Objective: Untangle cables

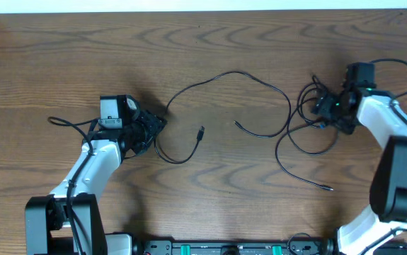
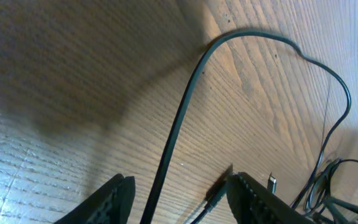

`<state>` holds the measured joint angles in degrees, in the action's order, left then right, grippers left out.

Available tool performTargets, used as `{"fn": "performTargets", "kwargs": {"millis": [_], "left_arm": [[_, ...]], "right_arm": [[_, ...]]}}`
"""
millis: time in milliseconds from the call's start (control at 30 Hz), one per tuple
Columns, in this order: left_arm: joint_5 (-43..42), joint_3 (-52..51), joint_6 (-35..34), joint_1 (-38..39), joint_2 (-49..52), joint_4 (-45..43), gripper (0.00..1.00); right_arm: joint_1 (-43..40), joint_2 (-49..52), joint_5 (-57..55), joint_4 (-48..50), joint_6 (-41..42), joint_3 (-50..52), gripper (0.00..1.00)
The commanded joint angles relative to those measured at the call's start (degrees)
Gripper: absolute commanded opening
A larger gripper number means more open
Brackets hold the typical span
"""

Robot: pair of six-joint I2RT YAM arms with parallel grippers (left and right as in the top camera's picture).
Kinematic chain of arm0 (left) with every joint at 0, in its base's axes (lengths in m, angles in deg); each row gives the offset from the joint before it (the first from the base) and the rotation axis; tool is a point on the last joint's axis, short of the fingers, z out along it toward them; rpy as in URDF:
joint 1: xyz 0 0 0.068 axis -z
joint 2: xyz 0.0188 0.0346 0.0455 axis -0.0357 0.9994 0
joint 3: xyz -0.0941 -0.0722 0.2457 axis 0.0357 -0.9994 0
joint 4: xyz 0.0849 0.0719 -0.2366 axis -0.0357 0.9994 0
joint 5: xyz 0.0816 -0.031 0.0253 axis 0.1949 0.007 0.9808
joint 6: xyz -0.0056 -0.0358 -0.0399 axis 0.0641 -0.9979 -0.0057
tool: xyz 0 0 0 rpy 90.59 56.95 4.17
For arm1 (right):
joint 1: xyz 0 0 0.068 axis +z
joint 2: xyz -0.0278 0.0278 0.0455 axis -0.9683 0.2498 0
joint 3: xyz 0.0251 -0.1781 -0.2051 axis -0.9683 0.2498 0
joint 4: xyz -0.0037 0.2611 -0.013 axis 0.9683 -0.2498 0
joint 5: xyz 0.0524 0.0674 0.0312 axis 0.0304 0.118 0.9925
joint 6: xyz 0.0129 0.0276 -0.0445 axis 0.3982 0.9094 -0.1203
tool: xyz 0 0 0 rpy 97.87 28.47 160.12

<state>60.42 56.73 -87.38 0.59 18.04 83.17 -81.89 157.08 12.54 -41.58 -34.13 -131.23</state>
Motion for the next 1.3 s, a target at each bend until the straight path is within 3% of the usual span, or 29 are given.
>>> {"fn": "performTargets", "kwargs": {"millis": [0,100,133,200,233,433,500,733,1000,1267], "left_arm": [[0.52,0.37,0.37,-0.13,-0.42,0.66,0.58],[0.52,0.37,0.37,-0.13,-0.42,1.05,0.6],[0.55,0.37,0.37,-0.13,-0.42,1.05,0.61],[0.55,0.37,0.37,-0.13,-0.42,1.03,0.66],[0.55,0.37,0.37,-0.13,-0.42,1.03,0.67],[0.55,0.37,0.37,-0.13,-0.42,1.05,0.69],[0.55,0.37,0.37,-0.13,-0.42,1.03,0.75],[0.55,0.37,0.39,-0.13,-0.42,1.05,0.77],[0.55,0.37,0.39,-0.13,-0.42,1.03,0.78],[0.55,0.37,0.39,-0.13,-0.42,1.03,0.78]], "right_arm": [[0.39,2.58,-6.62,0.07,6.58,0.55,0.76],[0.39,3.67,-8.02,0.48,6.84,0.55,0.67],[0.42,3.82,-8.04,0.68,6.82,0.55,0.55],[0.44,4.2,-8.0,0.81,6.82,0.55,0.14],[0.44,4.31,-8.0,0.81,6.82,0.55,0.02],[0.17,4.0,-8.61,3.26,2.47,0.44,0.01],[-0.52,3.5,-13.53,2.93,1.86,-0.57,0.01],[-6.36,1.33,-21.51,2.27,1.57,-5.35,0.01],[-14.49,0.83,-11.54,5.97,-5.22,-11.52,0.01],[-19.5,3.69,-14.8,16.55,-5.27,-11.47,0.01]]}}
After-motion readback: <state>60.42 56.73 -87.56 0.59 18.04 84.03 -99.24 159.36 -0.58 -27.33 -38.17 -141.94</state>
